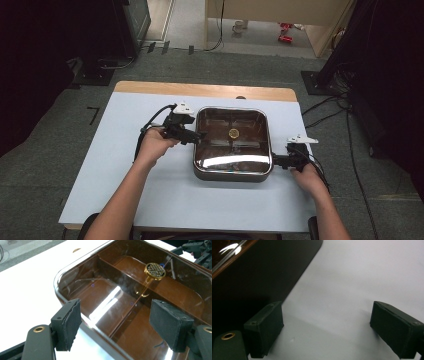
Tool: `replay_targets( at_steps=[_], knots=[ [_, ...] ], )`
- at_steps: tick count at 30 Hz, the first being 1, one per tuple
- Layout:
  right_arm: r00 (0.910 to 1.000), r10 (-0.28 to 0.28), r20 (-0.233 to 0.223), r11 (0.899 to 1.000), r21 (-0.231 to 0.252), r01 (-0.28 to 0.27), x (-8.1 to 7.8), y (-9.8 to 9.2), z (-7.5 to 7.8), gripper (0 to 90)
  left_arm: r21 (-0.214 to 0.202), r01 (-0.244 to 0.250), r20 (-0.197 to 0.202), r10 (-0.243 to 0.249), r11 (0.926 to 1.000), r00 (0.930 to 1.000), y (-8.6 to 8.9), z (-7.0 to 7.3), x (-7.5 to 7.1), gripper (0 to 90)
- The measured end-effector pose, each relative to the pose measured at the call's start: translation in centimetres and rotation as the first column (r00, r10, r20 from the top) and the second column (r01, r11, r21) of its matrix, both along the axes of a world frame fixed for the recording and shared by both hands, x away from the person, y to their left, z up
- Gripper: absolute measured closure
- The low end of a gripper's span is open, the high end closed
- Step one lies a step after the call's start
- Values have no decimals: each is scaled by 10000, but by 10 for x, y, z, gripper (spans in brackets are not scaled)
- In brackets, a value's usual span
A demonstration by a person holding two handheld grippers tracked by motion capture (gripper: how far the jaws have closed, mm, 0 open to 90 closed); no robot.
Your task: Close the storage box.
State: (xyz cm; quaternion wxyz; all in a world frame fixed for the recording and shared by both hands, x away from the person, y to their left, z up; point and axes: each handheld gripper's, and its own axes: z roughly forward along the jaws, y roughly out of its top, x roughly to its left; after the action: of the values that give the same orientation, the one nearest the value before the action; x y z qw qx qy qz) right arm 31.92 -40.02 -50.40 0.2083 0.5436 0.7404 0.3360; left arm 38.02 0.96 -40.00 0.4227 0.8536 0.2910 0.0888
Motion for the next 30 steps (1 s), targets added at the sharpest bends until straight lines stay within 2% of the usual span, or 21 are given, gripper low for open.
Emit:
replay_targets(
  at_steps=[1, 2, 3, 4, 6, 13, 17, 18, 19, 21, 24, 26, 27, 30],
  knots=[
    [10000, -8, 1, 10000, 3, 8, 0, 0, 0, 109, -10, -215, 342, 215, 9998, 9992, 9, -4, -5, 252],
    [10000, -8, 1, 10000, 3, 8, 0, 0, 0, 109, -10, -215, 342, 215, 9998, 9992, 9, -4, -5, 252],
    [10000, -7, 0, 10000, 2, 7, 0, 0, 0, 109, -172, -343, 336, 349, 9993, 9988, 13, -6, -6, 252],
    [10000, -3, -7, 10000, -6, 3, 0, 0, 0, 109, -431, -548, 156, 555, 9976, 9983, 22, -11, -7, 252],
    [10000, -1, -6, 10000, -8, 1, 0, 0, 0, 110, -179, -802, 144, 805, 9966, 9967, 28, -15, -8, 251],
    [10000, -9, -10, 10000, -6, 9, 0, 0, 0, 110, -186, -1308, 100, 1310, 9912, 9913, 43, -28, -16, 249],
    [10000, -7, 0, 10000, -11, 7, 0, 0, 0, 110, -41, -1755, 194, 1756, 9845, 9843, 51, -36, -22, 248],
    [10000, -14, -7, 10000, 5, 14, 0, 0, 0, 110, 39, -2021, 241, 2019, 9794, 9791, 55, -40, -25, 246],
    [10000, -13, -7, 10000, 6, 13, 0, 0, 0, 110, 39, -2021, 241, 2019, 9794, 9791, 55, -40, -25, 246],
    [10000, -17, -10, 10000, 7, 17, 0, 0, 0, 110, 61, -2358, 179, 2356, 9718, 9717, 60, -47, -30, 247],
    [10000, -13, -9, 10000, 4, 13, 0, 0, 0, 110, -119, -2335, -23, 2335, 9723, 9724, 63, -52, -35, 246],
    [10000, -12, -8, 10000, 4, 12, 0, 0, 0, 110, 26, -2384, 103, 2383, 9712, 9711, 65, -57, -40, 247],
    [10000, -21, -7, 10000, 12, 21, 0, 0, 0, 110, 377, -2335, 216, 2328, 9716, 9723, 66, -61, -44, 247],
    [10000, -16, -11, 10000, 5, 16, 0, 0, 0, 110, 400, -2359, 113, 2356, 9710, 9718, 68, -65, -47, 246]
  ],
)
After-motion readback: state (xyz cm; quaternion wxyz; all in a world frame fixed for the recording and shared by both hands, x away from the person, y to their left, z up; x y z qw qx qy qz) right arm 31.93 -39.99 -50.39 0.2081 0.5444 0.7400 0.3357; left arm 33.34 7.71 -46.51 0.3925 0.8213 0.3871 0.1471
